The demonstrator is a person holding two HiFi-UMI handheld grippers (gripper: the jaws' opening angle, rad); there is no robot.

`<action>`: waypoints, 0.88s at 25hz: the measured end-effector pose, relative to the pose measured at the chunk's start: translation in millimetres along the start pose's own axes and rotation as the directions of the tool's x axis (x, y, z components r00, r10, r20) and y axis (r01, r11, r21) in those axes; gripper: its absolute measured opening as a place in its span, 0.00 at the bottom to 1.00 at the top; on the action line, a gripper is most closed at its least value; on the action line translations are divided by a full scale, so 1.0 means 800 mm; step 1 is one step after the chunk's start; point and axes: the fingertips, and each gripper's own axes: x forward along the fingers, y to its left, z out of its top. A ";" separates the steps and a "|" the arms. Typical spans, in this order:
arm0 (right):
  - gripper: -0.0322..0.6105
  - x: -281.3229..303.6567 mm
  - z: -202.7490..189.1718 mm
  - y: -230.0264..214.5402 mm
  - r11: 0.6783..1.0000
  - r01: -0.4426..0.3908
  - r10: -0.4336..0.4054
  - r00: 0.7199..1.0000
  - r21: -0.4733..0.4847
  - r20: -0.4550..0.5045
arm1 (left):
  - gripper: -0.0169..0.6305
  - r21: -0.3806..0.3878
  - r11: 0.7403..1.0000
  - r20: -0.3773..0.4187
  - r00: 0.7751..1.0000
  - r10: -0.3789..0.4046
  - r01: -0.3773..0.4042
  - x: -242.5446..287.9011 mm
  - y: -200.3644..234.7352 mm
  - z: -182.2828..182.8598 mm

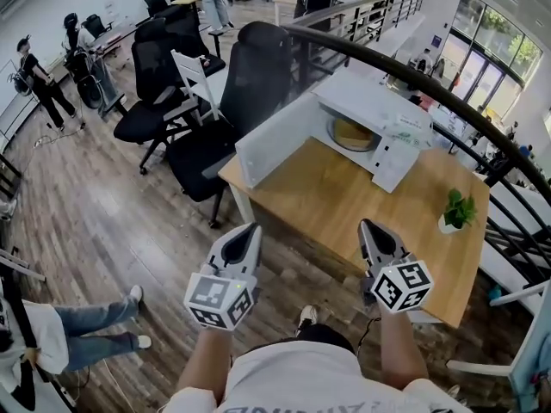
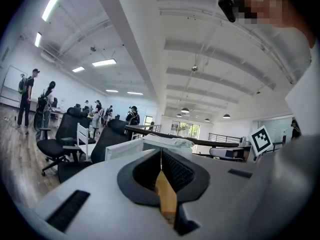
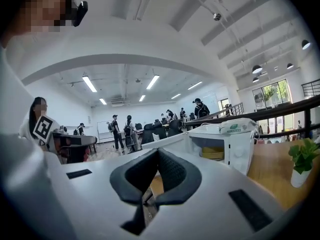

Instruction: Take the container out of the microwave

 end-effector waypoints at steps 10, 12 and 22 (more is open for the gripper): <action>0.08 0.065 0.005 -0.149 0.999 0.009 -0.007 0.999 0.036 -0.036 | 0.08 0.019 1.000 -0.038 0.999 -0.015 0.016 0.161 -0.027 -0.010; 0.08 0.075 0.001 -0.161 0.999 0.014 -0.013 0.999 0.028 -0.051 | 0.09 0.013 1.000 -0.046 0.999 -0.019 0.019 0.181 -0.024 -0.013; 0.08 0.173 -0.004 -0.200 0.995 0.091 -0.095 0.988 -0.038 -0.126 | 0.08 -0.008 0.997 -0.081 0.994 -0.080 0.079 0.286 0.045 -0.027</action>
